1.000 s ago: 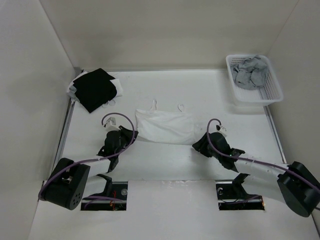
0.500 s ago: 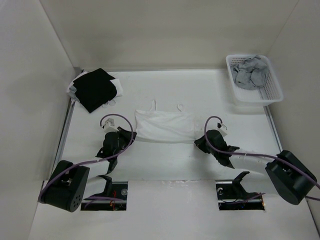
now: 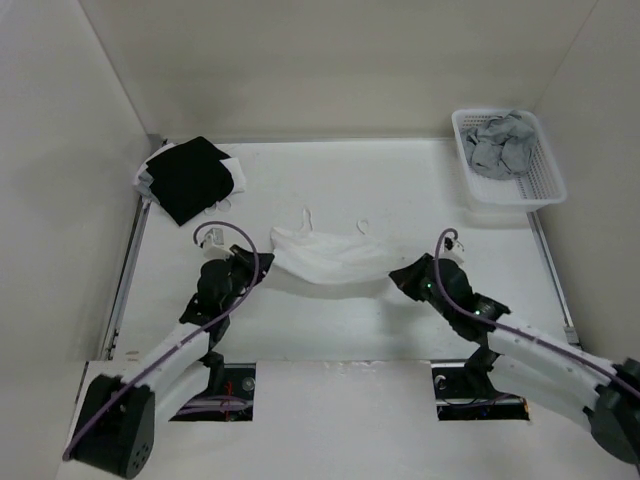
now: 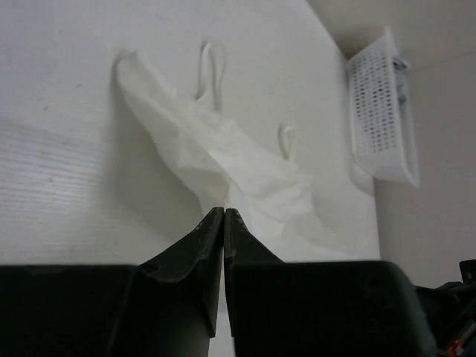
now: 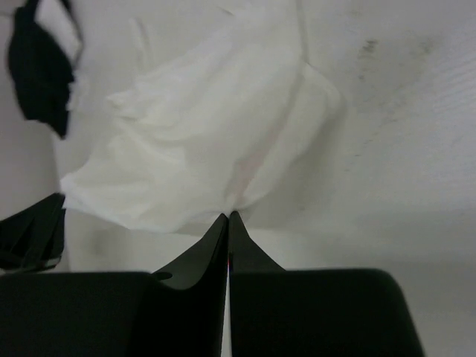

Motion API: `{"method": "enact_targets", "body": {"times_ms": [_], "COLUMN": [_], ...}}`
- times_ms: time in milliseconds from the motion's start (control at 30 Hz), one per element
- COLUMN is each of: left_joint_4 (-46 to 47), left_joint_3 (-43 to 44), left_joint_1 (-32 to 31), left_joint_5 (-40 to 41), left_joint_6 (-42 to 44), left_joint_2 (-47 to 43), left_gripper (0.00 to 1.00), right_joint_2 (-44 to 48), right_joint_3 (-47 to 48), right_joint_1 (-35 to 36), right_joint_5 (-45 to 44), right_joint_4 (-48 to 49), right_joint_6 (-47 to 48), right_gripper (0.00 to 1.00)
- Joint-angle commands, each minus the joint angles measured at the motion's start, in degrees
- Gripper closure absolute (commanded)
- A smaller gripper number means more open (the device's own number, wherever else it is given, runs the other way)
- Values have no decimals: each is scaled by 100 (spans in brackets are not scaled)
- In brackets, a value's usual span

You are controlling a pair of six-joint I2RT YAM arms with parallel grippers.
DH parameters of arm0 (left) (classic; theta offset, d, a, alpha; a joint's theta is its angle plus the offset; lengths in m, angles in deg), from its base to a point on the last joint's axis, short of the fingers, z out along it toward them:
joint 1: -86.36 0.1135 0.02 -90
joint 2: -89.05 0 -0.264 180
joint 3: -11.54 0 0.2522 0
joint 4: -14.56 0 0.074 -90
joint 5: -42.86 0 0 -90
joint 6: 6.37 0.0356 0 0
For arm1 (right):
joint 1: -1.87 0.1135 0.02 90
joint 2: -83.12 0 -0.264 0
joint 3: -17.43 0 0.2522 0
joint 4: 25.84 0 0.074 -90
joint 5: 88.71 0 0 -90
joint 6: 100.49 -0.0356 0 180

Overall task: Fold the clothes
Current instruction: Fold the tank top

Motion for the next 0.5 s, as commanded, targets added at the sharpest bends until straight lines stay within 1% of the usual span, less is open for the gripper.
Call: {"method": "enact_targets", "body": {"times_ms": [0,100,200,267,333,400,467], "left_joint_4": [-1289,-2564,-3611,-4165,-4631,-5079,-5458], "left_joint_3": [925,1777,2692,3202,3572,3810,3855], "left_joint_1": [-65,-57,-56,-74,-100,-109,-109], "left_joint_5": [-75,5,110,145,154,145,102], "left_joint_6": [58,304,497,559,560,516,428], "left_joint_2": [-1176,-2179,-2830,-3103,-3315,-3490,-3666], "left_gripper": [97,97,97,97,97,97,97], "right_joint_2": [1164,1948,2292,2406,2442,2424,2363], "right_joint_3": [798,1562,2292,2820,3242,3471,3490], "right_joint_1": [316,755,1361,2002,2817,3687,4540], "right_joint_5": [-149,-448,-791,-1142,-1624,-2151,-2600], "right_joint_4": [-1579,-2687,-3374,-3753,-4060,-4315,-4404], "right_joint_6": [345,513,592,557,444,146,-136], "right_gripper": [97,97,98,98,98,97,97]}}
